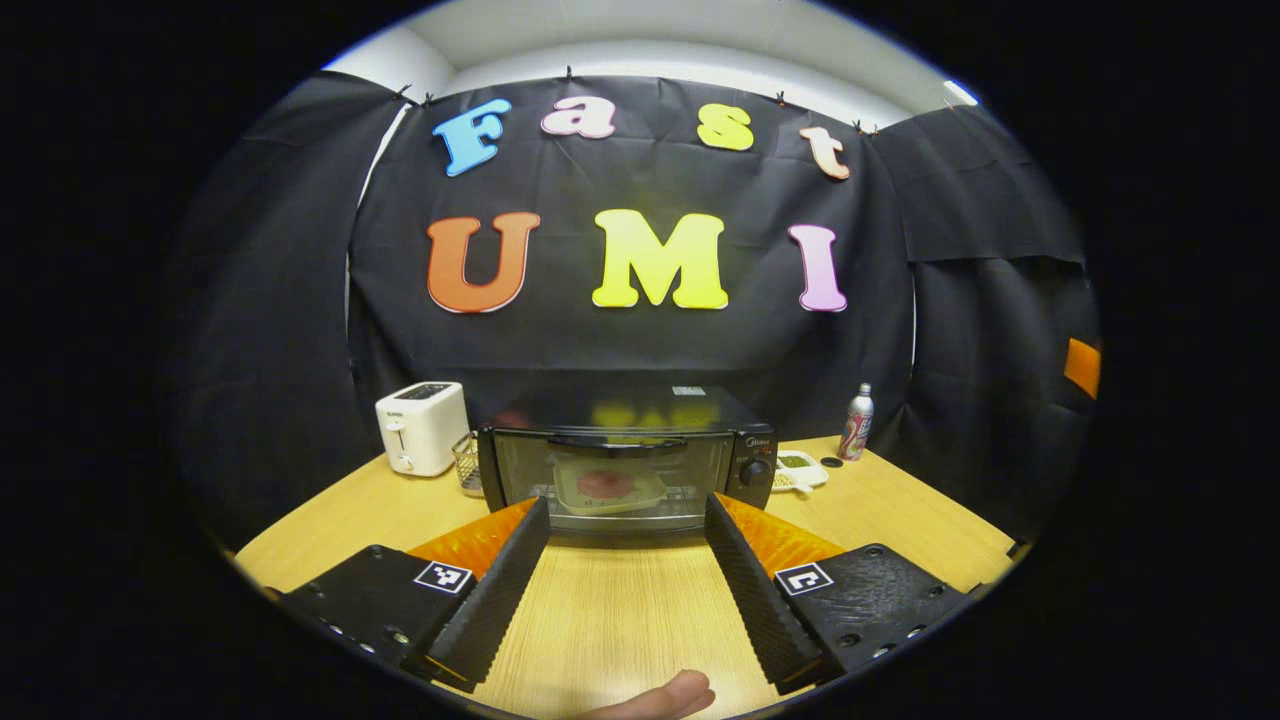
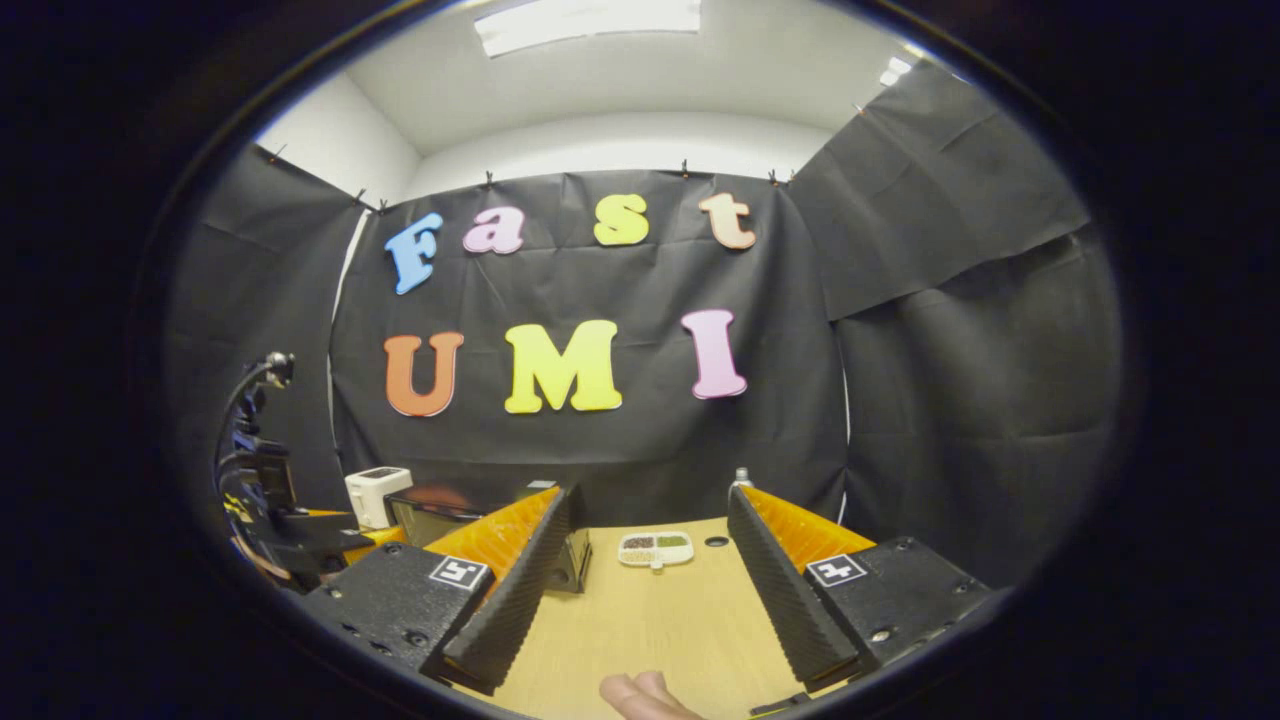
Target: Open the electric oven with the left hand, put the food in, and close the electric oven.
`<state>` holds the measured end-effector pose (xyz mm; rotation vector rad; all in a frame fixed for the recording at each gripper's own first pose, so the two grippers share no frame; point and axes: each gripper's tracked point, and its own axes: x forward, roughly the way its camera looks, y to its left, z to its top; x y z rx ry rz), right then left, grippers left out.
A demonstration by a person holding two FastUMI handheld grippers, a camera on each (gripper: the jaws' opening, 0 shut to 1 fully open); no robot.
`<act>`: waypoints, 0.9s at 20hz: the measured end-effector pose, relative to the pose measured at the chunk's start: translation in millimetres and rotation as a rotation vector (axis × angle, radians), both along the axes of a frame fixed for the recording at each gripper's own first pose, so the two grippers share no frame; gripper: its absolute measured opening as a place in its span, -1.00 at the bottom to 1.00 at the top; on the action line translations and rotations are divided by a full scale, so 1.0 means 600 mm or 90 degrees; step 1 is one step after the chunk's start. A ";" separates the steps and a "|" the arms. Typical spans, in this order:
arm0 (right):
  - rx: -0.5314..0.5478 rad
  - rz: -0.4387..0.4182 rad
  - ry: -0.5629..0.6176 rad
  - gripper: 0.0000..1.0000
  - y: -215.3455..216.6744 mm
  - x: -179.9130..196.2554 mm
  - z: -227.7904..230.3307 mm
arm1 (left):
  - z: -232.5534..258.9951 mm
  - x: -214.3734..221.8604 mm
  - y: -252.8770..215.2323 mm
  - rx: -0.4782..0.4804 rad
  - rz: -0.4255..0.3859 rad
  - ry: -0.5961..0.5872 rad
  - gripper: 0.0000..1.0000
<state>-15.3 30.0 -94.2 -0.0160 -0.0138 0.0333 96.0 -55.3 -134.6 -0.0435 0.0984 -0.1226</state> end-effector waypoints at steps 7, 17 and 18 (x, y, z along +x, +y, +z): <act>0.033 0.017 0.022 0.93 0.026 -0.048 0.045 | 0.140 -0.118 0.028 0.014 0.033 -0.073 0.87; -0.004 0.031 -0.024 1.00 0.005 -0.107 0.090 | 0.215 -0.309 0.025 0.007 0.069 -0.134 0.87; -0.001 0.033 -0.035 0.92 0.004 -0.114 0.096 | 0.209 -0.324 0.018 0.002 0.065 -0.133 0.87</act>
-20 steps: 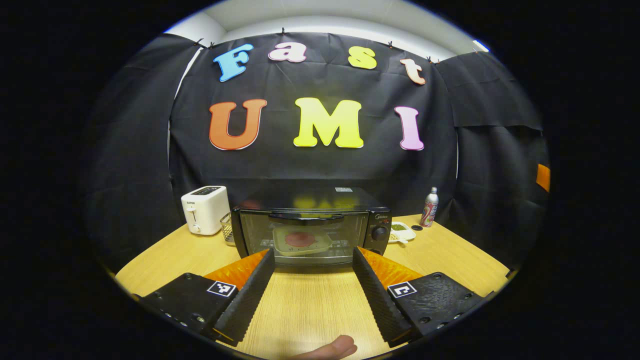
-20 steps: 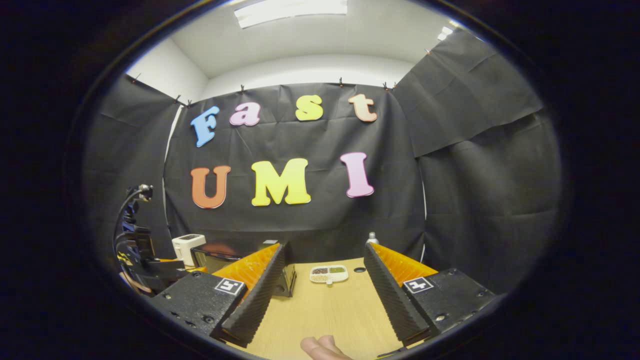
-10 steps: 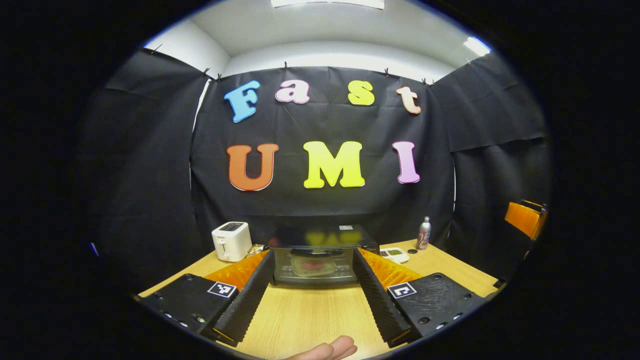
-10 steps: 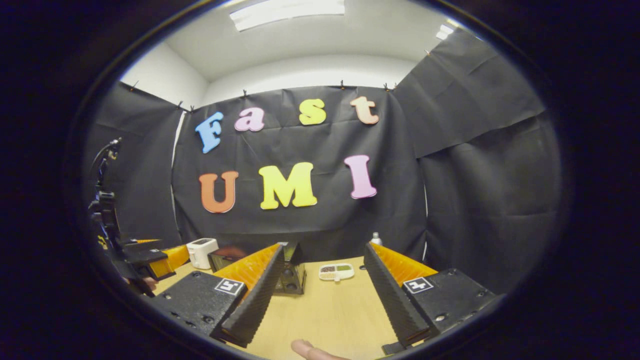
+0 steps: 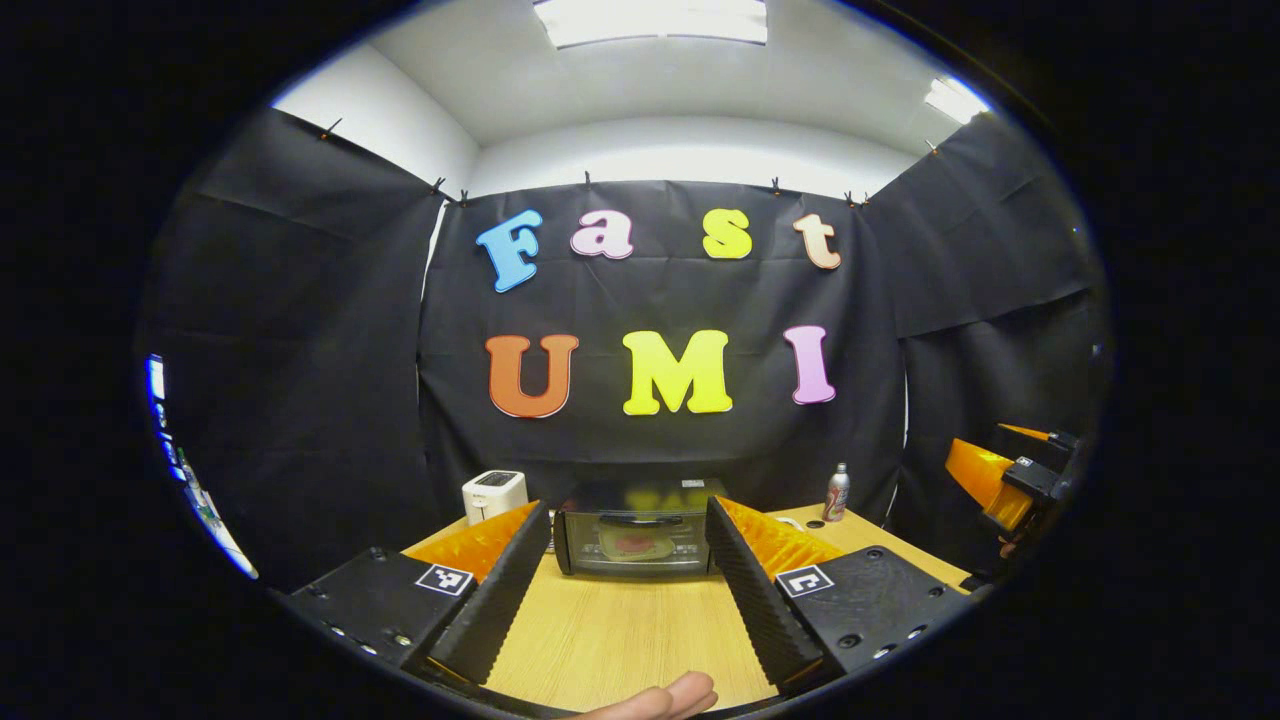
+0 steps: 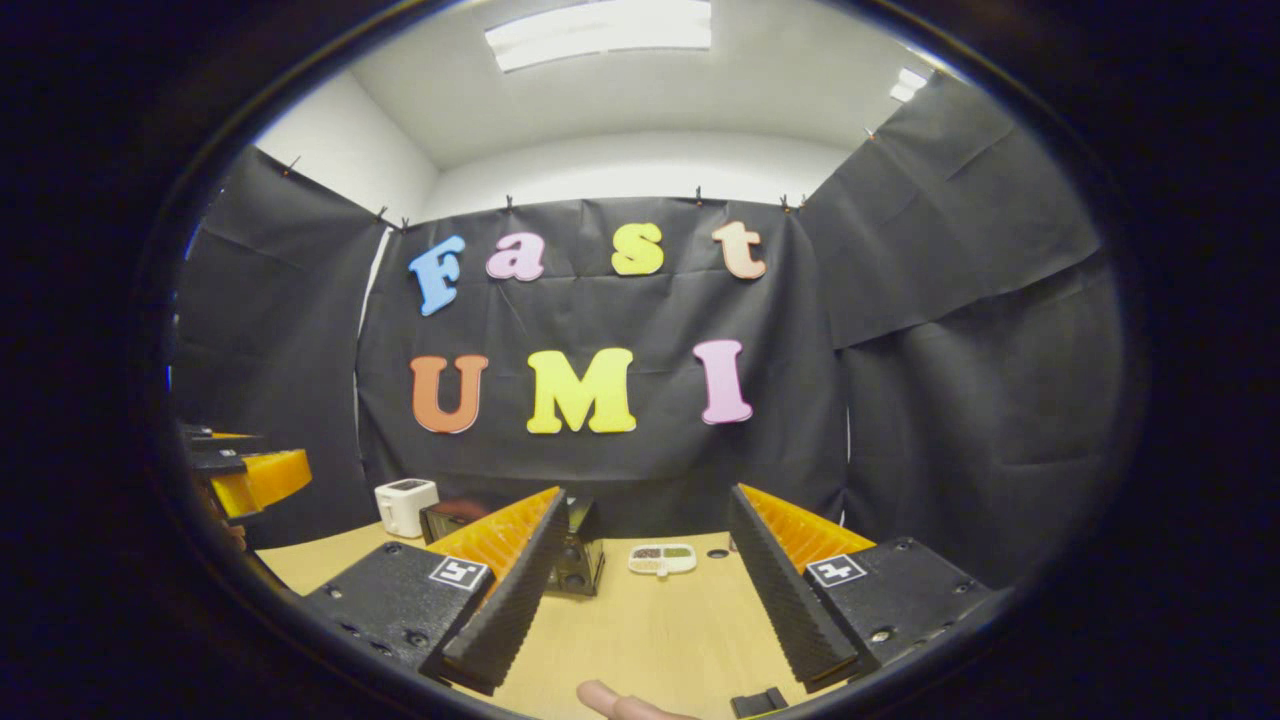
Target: Open the electric oven with the left hand, put the food in, and close the electric oven.
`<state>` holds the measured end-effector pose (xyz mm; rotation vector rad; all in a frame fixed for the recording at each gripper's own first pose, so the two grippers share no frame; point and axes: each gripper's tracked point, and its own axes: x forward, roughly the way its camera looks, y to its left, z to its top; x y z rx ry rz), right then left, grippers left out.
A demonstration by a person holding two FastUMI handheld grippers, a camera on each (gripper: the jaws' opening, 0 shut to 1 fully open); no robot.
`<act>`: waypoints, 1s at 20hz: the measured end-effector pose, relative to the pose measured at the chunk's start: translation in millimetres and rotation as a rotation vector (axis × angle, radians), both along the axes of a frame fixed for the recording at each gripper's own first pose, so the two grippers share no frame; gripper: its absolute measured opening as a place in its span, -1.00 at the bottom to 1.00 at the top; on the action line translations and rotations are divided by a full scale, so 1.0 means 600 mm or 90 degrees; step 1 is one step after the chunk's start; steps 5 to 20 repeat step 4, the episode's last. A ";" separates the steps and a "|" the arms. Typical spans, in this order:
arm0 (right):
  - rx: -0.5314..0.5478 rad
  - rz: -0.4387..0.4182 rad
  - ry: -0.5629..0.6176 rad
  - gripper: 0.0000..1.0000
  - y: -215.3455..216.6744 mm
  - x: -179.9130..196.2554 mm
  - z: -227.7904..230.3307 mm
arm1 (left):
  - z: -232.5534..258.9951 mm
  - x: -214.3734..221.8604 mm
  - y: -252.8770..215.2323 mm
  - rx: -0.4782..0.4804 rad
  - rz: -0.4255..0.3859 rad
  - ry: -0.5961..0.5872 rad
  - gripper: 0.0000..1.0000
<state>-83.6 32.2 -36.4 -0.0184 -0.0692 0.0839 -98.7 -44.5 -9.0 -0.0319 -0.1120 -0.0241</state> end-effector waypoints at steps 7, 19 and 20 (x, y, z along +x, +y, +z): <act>0.001 0.008 -0.023 0.92 0.004 -0.020 0.013 | -0.010 -0.037 -0.026 0.022 -0.031 -0.003 0.89; 0.001 0.008 -0.023 0.92 0.004 -0.020 0.013 | -0.010 -0.037 -0.026 0.022 -0.031 -0.003 0.89; 0.001 0.008 -0.023 0.92 0.004 -0.020 0.013 | -0.010 -0.037 -0.026 0.022 -0.031 -0.003 0.89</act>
